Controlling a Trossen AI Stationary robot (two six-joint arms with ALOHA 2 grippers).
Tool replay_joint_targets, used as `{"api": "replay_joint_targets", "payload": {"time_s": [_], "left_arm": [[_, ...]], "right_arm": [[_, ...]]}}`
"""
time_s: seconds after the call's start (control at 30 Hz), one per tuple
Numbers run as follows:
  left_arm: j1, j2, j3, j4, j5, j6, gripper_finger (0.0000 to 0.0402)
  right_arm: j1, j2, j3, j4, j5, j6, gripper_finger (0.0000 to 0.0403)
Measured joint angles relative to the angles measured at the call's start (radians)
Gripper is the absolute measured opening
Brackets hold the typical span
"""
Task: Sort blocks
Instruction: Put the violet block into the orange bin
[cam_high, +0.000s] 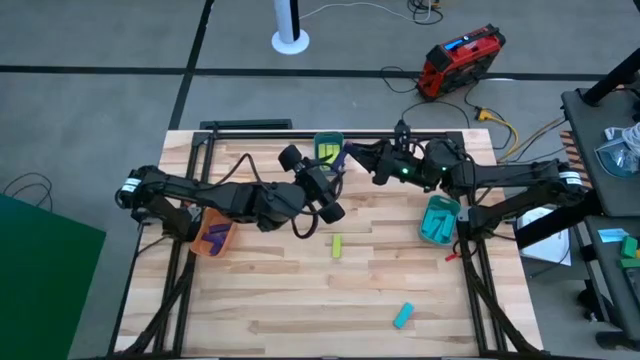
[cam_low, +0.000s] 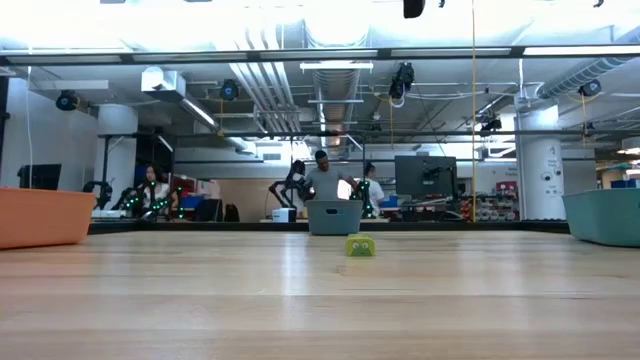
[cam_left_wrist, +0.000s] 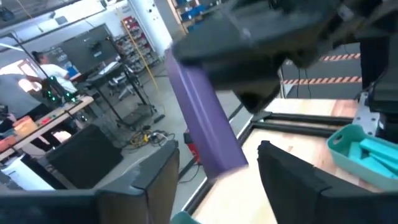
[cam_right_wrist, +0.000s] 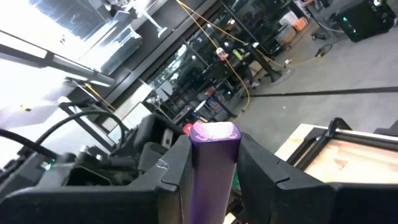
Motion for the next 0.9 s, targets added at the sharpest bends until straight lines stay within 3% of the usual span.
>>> {"api": "replay_joint_targets", "payload": {"time_s": [0.47,0.77,0.9], "left_arm": [[0.002,-0.006,0.002,0.050,-0.031,0.059,0.0030],[-0.003,-0.012,0.002,0.039,-0.044,0.058,0.0029],[-0.015,-0.036,0.001,-0.039,-0.063,0.008,0.0029]], "right_arm": [[0.002,0.021,0.000,0.003,0.007,0.025,0.0087],[0.001,0.017,0.001,-0.010,-0.006,0.017,0.0089],[-0.008,-0.006,0.001,-0.085,-0.023,0.010,0.0155]]}}
